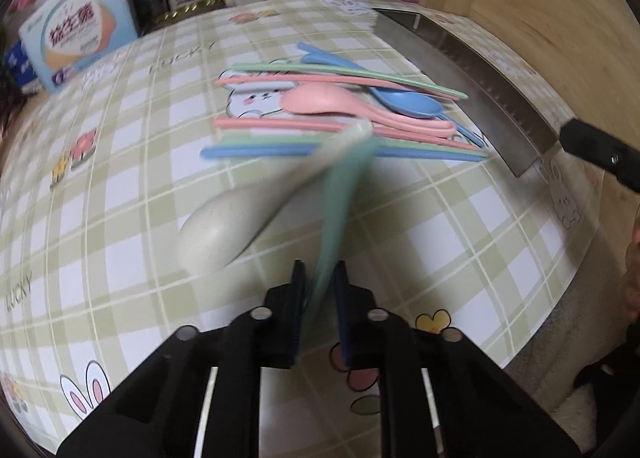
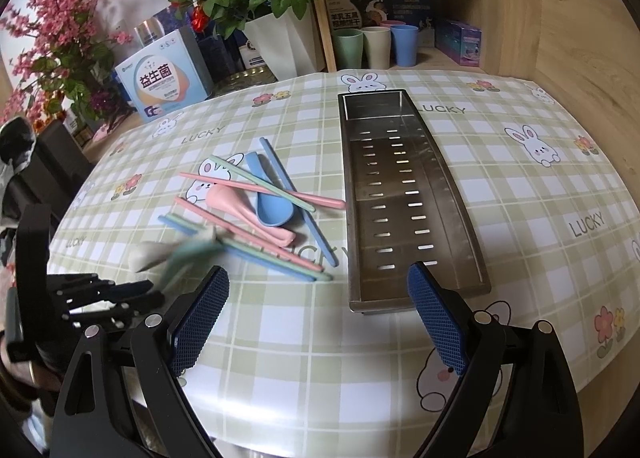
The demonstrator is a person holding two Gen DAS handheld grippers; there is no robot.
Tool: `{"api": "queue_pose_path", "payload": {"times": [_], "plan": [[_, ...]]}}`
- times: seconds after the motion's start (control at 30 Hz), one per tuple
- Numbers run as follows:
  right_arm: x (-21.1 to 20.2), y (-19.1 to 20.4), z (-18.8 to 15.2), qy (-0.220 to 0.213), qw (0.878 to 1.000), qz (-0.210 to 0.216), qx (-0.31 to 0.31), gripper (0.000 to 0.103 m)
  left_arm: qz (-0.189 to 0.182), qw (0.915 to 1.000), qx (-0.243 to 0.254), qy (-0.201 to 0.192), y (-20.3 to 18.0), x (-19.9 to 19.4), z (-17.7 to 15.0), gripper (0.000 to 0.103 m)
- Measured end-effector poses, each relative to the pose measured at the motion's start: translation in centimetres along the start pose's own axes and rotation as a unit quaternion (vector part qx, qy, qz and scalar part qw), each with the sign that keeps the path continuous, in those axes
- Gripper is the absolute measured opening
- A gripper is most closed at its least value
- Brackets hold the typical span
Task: Organize utensils
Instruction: 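Lift the mint green spoon off the pile with the left gripper, then grasp a mint green chopstick with the right gripper while the left gripper holds the spoon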
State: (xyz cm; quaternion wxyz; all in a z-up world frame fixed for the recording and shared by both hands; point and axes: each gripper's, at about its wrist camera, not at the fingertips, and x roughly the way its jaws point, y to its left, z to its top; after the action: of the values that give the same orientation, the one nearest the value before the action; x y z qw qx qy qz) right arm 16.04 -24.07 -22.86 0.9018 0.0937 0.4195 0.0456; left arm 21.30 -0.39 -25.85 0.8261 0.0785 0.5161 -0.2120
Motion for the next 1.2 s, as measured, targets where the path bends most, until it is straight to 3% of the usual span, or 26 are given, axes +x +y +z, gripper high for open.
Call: {"api": "queue_pose_path", "payload": {"times": [0.13, 0.37, 0.47, 0.6, 0.67, 0.73, 0.87, 0.97, 1.2], "plan": [[0.0, 0.1, 0.0, 0.0, 1.0, 0.001, -0.001, 0.088, -0.013, 0.9994, -0.031, 0.009, 0.9, -0.5, -0.6, 0.01], [0.2, 0.4, 0.4, 0.01, 1.0, 0.023, -0.007, 0.088, -0.009, 0.9991, -0.04, 0.005, 0.9, -0.3, -0.2, 0.01], [0.4, 0.5, 0.8, 0.015, 0.999, 0.031, -0.018, 0.088, -0.022, 0.996, -0.086, -0.007, 1.7, 0.0, 0.0, 0.008], [1.0, 0.7, 1.6, 0.02, 0.998, 0.033, -0.051, 0.087, -0.011, 0.9906, -0.134, -0.029, 2.6, -0.3, -0.7, 0.006], [1.9, 0.9, 2.2, 0.034, 0.996, 0.041, -0.074, 0.067, -0.011, 0.9865, -0.158, -0.042, 3.2, -0.6, -1.4, 0.007], [3.2, 1.3, 2.9, 0.053, 0.993, 0.043, -0.095, 0.061, -0.001, 0.9806, -0.188, -0.054, 4.0, -0.9, -1.9, 0.007], [5.8, 2.5, 4.5, 0.083, 0.986, 0.046, -0.134, 0.028, -0.009, 0.9719, -0.225, -0.068, 5.3, -1.2, -2.3, 0.007], [7.3, 3.6, 5.8, 0.095, 0.982, 0.056, -0.153, 0.021, -0.004, 0.9709, -0.226, -0.079, 5.4, -1.1, -2.3, 0.007], [11.1, 5.3, 9.1, 0.109, 0.981, 0.067, -0.146, 0.017, -0.02, 0.9656, -0.24, -0.097, 6.2, -0.9, -2.8, 0.009]]}}
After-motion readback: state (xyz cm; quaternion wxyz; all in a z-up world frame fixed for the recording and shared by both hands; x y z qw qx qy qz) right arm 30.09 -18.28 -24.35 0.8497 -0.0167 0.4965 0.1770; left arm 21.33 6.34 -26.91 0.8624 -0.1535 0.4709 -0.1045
